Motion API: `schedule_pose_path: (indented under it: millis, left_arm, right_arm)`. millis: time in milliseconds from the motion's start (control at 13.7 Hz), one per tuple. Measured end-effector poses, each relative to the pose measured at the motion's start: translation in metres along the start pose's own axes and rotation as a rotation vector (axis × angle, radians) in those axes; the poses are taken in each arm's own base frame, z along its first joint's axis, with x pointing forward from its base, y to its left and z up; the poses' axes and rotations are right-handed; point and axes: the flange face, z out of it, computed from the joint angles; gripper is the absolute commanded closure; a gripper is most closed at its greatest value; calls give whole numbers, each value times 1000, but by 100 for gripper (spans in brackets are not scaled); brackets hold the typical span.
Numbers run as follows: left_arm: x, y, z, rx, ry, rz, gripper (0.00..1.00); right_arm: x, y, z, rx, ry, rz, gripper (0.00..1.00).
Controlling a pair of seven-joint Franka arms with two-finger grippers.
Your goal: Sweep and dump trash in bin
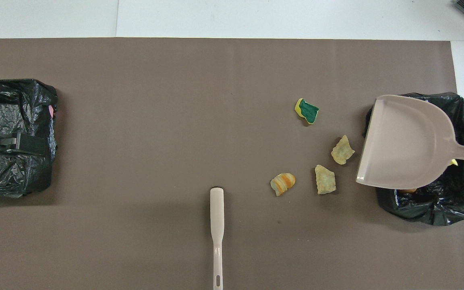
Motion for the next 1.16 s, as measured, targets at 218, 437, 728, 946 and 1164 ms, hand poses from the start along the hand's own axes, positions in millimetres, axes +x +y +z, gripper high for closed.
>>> schedule_pose_path:
  millis: [218, 437, 728, 946, 1164]
  left_arm:
    - [5, -1, 9, -1, -17, 2, 0]
    - [5, -1, 9, -1, -18, 7, 0]
    - [5, -1, 10, -1, -20, 8, 0]
    - [5, -1, 10, -1, -23, 8, 0]
    - [4, -1, 10, -1, -24, 9, 0]
  right_arm:
    - [75, -29, -15, 35, 94, 177, 100]
    - [154, -55, -15, 99, 158, 441, 100]
    - [241, -79, 4, 146, 182, 709, 100]
    - [294, -95, 10, 187, 225, 851, 100]
    - [340, -110, -2, 235, 277, 1011, 100]
